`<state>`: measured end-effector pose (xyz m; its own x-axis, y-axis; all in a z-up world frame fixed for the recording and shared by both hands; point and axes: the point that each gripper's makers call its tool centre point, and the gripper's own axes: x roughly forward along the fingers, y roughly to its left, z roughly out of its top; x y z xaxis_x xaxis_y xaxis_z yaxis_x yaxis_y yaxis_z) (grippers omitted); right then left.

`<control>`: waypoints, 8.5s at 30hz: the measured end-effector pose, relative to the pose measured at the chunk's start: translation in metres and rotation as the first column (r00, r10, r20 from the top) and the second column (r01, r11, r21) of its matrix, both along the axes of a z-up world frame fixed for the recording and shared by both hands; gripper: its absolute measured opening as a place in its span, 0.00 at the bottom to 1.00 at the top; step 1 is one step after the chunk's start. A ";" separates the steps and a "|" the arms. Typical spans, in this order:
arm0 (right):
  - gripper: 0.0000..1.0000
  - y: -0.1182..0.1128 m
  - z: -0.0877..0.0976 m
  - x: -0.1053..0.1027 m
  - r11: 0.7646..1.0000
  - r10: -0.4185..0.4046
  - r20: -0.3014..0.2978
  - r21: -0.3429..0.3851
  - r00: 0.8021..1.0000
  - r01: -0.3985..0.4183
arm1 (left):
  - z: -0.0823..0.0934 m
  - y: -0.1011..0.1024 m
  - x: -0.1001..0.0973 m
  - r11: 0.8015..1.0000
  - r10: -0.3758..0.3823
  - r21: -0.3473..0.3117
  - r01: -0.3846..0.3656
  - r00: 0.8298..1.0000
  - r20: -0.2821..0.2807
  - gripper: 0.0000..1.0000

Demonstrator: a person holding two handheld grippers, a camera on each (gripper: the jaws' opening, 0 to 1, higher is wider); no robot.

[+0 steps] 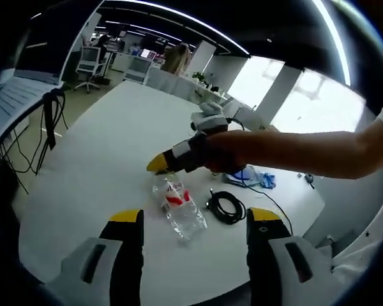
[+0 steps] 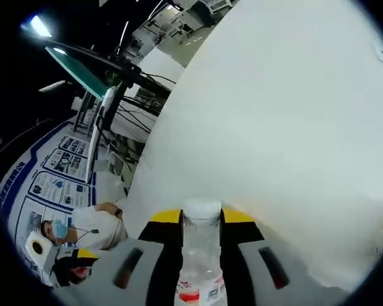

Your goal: Arrange the tabletop items into an orderly group along one side of the table until the central work area is clear of visible clutter.

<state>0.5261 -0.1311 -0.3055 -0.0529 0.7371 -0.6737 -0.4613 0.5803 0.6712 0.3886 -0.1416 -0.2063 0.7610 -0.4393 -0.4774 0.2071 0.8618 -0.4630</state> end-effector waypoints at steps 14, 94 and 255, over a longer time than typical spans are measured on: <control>0.19 -0.007 0.034 -0.013 0.999 0.032 0.152 0.037 0.988 -0.038 | -0.028 -0.008 0.038 0.996 -0.082 -0.018 0.082 0.997 0.003 0.66; 0.19 -0.084 0.158 0.015 0.983 -0.172 0.808 0.177 0.564 0.046 | -0.018 -0.114 0.148 0.732 -0.679 0.274 0.624 0.704 0.211 0.41; 0.51 -0.277 0.126 0.007 0.923 -0.303 0.760 0.083 0.575 0.376 | 0.009 -0.102 0.112 0.890 -0.418 0.278 0.360 0.889 0.188 0.61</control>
